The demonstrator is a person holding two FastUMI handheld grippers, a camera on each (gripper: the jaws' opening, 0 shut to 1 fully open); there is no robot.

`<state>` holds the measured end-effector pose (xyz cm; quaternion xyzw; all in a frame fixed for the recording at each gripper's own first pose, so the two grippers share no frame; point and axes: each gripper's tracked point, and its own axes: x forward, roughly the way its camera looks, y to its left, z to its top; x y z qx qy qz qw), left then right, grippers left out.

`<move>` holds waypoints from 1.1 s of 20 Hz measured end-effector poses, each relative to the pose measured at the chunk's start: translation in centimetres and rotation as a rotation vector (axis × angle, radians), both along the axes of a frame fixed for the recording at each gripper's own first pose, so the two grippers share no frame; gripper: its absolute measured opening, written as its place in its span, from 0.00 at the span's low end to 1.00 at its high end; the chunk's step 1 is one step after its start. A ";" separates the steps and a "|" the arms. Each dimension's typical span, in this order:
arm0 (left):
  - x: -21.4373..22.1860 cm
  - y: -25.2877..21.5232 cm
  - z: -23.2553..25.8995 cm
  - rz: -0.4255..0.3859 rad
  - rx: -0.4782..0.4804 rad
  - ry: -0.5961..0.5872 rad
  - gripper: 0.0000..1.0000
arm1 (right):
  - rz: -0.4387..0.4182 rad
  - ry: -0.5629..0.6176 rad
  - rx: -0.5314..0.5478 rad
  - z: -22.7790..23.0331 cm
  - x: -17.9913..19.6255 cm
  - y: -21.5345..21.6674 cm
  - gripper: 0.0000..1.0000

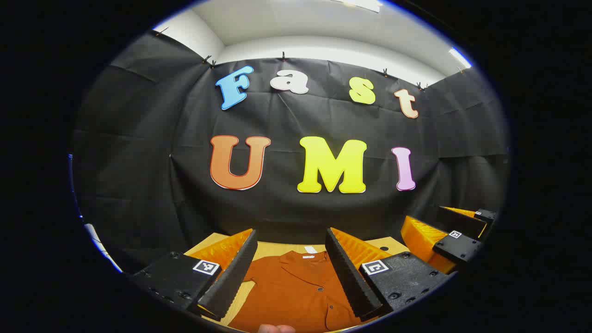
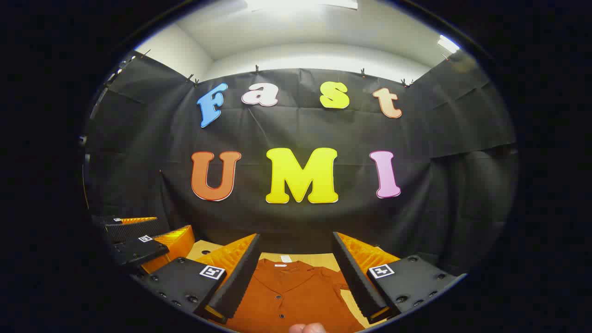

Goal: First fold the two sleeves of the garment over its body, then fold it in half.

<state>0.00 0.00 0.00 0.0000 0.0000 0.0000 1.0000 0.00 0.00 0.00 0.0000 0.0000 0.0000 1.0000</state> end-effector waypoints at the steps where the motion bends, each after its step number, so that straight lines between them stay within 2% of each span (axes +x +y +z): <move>1: 0.0 0.1 -0.1 0.003 0.000 0.002 0.95 | -0.001 0.002 0.002 -0.1 0.1 0.0 0.96; 2: 0.1 0.1 0.0 0.003 -0.001 0.001 0.95 | -0.001 0.004 0.002 -0.2 0.1 -0.1 0.96; 3: 0.1 -0.1 0.1 0.002 0.000 -0.003 1.00 | -0.001 0.008 0.002 -0.3 0.1 -0.2 0.96; 4: 0.3 -0.1 0.2 0.002 0.005 -0.006 0.95 | 0.001 0.009 0.001 -0.4 0.2 -0.1 0.96; 17: 1.3 -0.3 0.1 -0.005 0.023 -0.009 0.96 | -0.012 0.009 -0.008 -0.4 1.2 -0.5 0.96; 18: 1.4 -0.5 0.1 -0.010 0.023 -0.010 1.00 | -0.012 0.004 -0.008 -0.2 1.2 -0.5 0.96; 21: 1.4 -0.5 0.4 -0.009 0.020 -0.017 0.96 | -0.011 -0.001 -0.006 -0.2 1.4 -0.8 0.96; 22: 1.4 -0.6 0.5 -0.007 0.020 -0.020 1.00 | -0.013 -0.001 -0.005 -0.1 1.4 -0.9 0.96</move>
